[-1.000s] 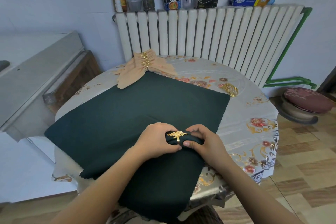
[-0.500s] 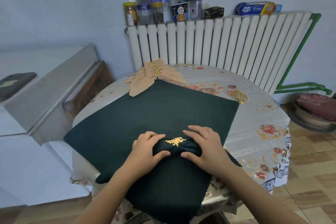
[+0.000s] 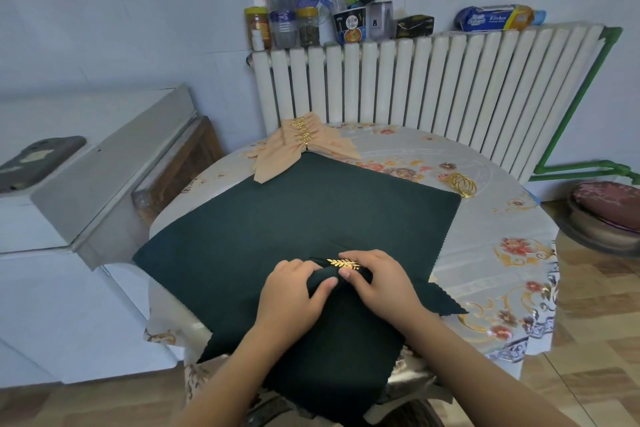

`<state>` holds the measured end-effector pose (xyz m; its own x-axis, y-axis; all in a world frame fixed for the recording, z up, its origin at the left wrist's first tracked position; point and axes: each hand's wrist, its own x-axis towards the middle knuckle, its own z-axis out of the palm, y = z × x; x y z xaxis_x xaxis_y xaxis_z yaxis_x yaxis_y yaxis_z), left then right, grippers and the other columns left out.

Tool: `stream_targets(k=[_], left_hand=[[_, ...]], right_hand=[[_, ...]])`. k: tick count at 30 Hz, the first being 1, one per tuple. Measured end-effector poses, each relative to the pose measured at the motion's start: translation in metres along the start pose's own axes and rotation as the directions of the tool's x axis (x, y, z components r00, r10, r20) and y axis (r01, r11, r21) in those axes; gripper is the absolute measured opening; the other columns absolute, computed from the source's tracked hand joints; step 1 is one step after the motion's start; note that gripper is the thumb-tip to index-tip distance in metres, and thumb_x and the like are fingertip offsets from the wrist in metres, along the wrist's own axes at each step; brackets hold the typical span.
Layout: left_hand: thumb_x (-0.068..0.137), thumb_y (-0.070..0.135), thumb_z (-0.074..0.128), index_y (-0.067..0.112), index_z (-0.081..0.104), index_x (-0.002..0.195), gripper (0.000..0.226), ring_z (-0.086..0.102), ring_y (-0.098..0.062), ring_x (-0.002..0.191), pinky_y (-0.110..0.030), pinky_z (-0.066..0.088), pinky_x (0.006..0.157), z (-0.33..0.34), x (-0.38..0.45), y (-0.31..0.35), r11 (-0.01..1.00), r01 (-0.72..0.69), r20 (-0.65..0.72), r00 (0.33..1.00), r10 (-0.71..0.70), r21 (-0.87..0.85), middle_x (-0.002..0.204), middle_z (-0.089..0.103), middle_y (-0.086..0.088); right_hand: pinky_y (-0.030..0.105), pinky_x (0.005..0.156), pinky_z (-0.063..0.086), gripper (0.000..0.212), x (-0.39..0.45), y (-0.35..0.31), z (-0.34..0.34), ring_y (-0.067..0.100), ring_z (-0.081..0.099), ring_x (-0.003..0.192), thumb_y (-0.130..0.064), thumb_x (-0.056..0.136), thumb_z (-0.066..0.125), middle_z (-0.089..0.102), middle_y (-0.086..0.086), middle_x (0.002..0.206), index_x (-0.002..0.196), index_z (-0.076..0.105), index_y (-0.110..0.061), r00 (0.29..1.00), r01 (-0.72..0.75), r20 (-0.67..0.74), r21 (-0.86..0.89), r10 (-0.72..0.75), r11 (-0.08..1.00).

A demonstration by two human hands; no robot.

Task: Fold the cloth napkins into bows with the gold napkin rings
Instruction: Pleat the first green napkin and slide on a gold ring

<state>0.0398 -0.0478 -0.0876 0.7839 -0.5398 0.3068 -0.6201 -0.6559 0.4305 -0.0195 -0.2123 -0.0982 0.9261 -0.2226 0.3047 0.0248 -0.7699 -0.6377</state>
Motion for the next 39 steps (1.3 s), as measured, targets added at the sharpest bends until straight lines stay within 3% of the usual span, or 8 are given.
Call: stream_targets(k=[10,13,15,20,23,26,34,39], left_hand=[[0.094,0.043,0.046,0.021,0.056,0.076,0.031,0.056,-0.015,0.077,-0.028,0.039,0.067,-0.025,0.003,0.028,0.977,0.086,0.250,0.959,-0.134,0.195,0.074,0.059,0.006],[0.097,0.043,0.041,0.020,0.058,0.080,0.033,0.055,-0.021,0.101,-0.030,0.041,0.079,-0.019,-0.001,0.033,0.967,-0.004,0.318,0.945,-0.081,0.256,0.105,0.064,0.002],[0.096,0.046,0.040,0.019,0.064,0.090,0.036,0.047,-0.022,0.109,-0.029,0.041,0.084,-0.013,-0.008,0.032,0.958,-0.060,0.254,0.967,-0.014,0.281,0.119,0.058,0.006],[0.085,0.058,0.040,0.019,0.060,0.064,0.049,0.051,-0.016,0.081,-0.028,0.043,0.064,0.008,-0.012,0.003,0.994,-0.103,-0.132,0.985,0.106,0.029,0.082,0.057,0.009],[0.081,0.058,0.042,0.023,0.055,0.097,0.041,0.038,-0.005,0.110,-0.029,0.036,0.097,0.010,-0.002,-0.001,0.986,-0.082,-0.113,0.991,0.065,-0.148,0.112,0.047,0.012],[0.091,0.051,0.044,0.043,0.022,0.143,0.057,0.013,0.001,0.137,-0.031,0.000,0.116,0.008,0.012,0.004,0.967,-0.124,0.178,0.970,0.166,-0.222,0.148,0.023,0.014],[0.093,0.045,0.022,0.048,0.035,0.138,0.047,0.038,-0.006,0.112,-0.024,0.009,0.100,0.026,0.013,0.013,0.983,-0.168,0.071,0.984,0.163,0.070,0.113,0.046,0.012],[0.099,0.036,0.039,0.049,0.039,0.136,0.039,0.039,-0.005,0.110,-0.025,0.010,0.097,0.026,0.011,0.016,0.996,-0.088,0.039,0.995,0.088,0.015,0.111,0.047,0.013]], right_hand=[[0.031,0.095,0.039,0.040,0.000,-0.008,0.007,0.011,0.048,0.114,-0.047,0.089,0.055,0.063,-0.011,0.117,0.127,0.057,-0.034,0.991,-0.114,-0.086,-0.095,0.106,0.989],[0.030,0.097,0.033,0.040,-0.001,-0.007,0.006,0.012,0.042,0.115,-0.051,0.091,0.050,0.056,-0.011,0.121,0.129,0.053,-0.042,0.986,-0.159,-0.060,-0.112,0.153,0.981],[0.029,0.103,0.029,0.041,-0.002,-0.006,0.005,0.014,0.036,0.120,-0.050,0.092,0.048,0.047,-0.008,0.130,0.133,0.047,-0.044,0.986,-0.165,-0.025,-0.118,0.163,0.979],[0.032,0.104,0.029,0.051,-0.013,-0.005,-0.006,0.020,0.038,0.123,-0.035,0.093,0.052,0.042,0.004,0.131,0.141,0.040,-0.021,0.962,-0.200,-0.194,-0.036,0.190,0.979],[0.032,0.099,0.035,0.051,-0.025,-0.004,-0.009,0.022,0.045,0.118,-0.028,0.091,0.057,0.049,0.008,0.126,0.137,0.042,-0.010,0.939,-0.256,-0.256,-0.068,0.231,0.964],[0.029,0.089,0.040,0.045,-0.036,-0.007,-0.008,0.020,0.052,0.107,-0.022,0.086,0.063,0.052,0.004,0.113,0.125,0.047,-0.008,0.935,-0.247,-0.274,-0.042,0.226,0.968],[0.036,0.068,0.047,0.013,-0.060,-0.021,-0.003,0.018,0.053,0.079,-0.006,0.091,0.051,0.049,-0.002,0.095,0.102,0.050,-0.012,0.965,-0.170,-0.203,0.008,0.168,0.985],[0.039,0.059,0.049,0.015,-0.074,-0.028,0.011,0.020,0.053,0.070,-0.006,0.085,0.045,0.054,0.000,0.087,0.096,0.052,-0.014,0.989,-0.047,-0.143,-0.056,0.039,0.997]])
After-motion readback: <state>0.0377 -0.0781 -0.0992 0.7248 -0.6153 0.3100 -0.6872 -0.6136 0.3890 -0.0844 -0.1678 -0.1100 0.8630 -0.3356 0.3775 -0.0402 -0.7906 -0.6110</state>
